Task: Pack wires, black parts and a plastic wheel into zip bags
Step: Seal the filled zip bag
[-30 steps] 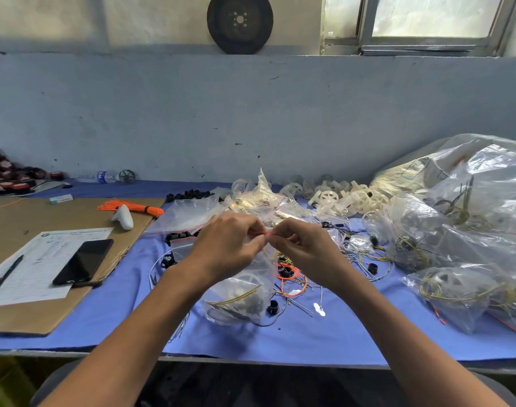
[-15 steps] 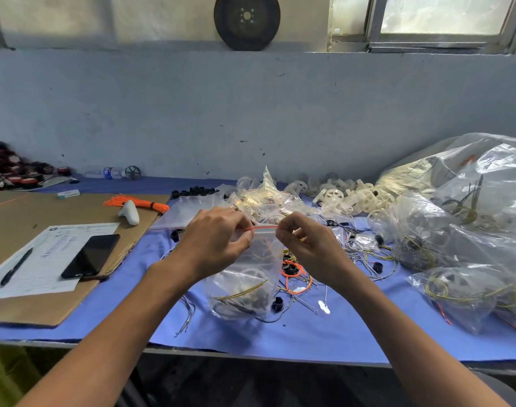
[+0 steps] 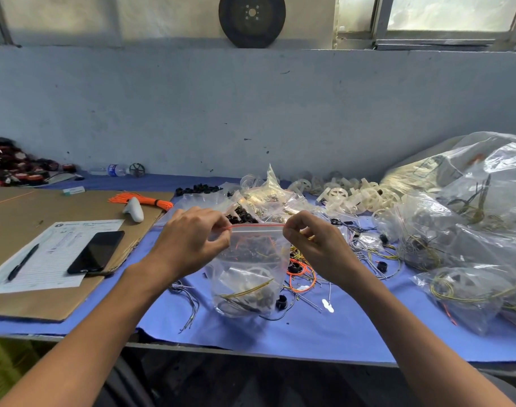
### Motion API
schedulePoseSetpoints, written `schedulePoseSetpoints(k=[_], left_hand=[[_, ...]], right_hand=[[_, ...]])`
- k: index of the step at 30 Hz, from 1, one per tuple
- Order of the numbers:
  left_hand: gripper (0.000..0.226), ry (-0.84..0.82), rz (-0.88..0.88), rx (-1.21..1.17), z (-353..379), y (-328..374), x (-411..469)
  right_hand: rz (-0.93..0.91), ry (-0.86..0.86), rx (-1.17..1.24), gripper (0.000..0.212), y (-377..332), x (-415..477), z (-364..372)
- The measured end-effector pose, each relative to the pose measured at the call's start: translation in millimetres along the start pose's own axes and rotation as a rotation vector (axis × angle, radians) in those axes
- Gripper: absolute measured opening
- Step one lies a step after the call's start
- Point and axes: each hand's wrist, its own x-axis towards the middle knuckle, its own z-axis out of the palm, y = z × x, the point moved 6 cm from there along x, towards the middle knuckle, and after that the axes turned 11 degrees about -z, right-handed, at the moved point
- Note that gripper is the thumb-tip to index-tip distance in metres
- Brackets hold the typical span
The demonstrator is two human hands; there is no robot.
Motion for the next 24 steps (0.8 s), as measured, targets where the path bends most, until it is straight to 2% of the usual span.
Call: schedulePoseSetpoints(k=[6, 14, 17, 19, 24], left_hand=[[0.006, 0.031, -0.047, -0.015, -15, -20, -8], [0.008, -0.025, -0.083, -0.127, -23, -38, -18], [0.013, 0.029, -0.054, -0.226, -27, -37, -16], [0.029, 0.093, -0.046, -0.28, -33, -34, -11], [0.05, 0.177, -0.15, -0.518, -43, -31, 3]], right_hand=[[0.004, 0.001, 0.015, 0.004, 0, 2, 1], [0.038, 0.05, 0.072, 0.006, -3, -3, 0], [0.147, 0.081, 0.212, 0.01, -4, -10, -5], [0.176, 0.099, 0.346, 0.014, -9, -15, -9], [0.203, 0.168, 0.679, 0.013, -30, -24, -37]])
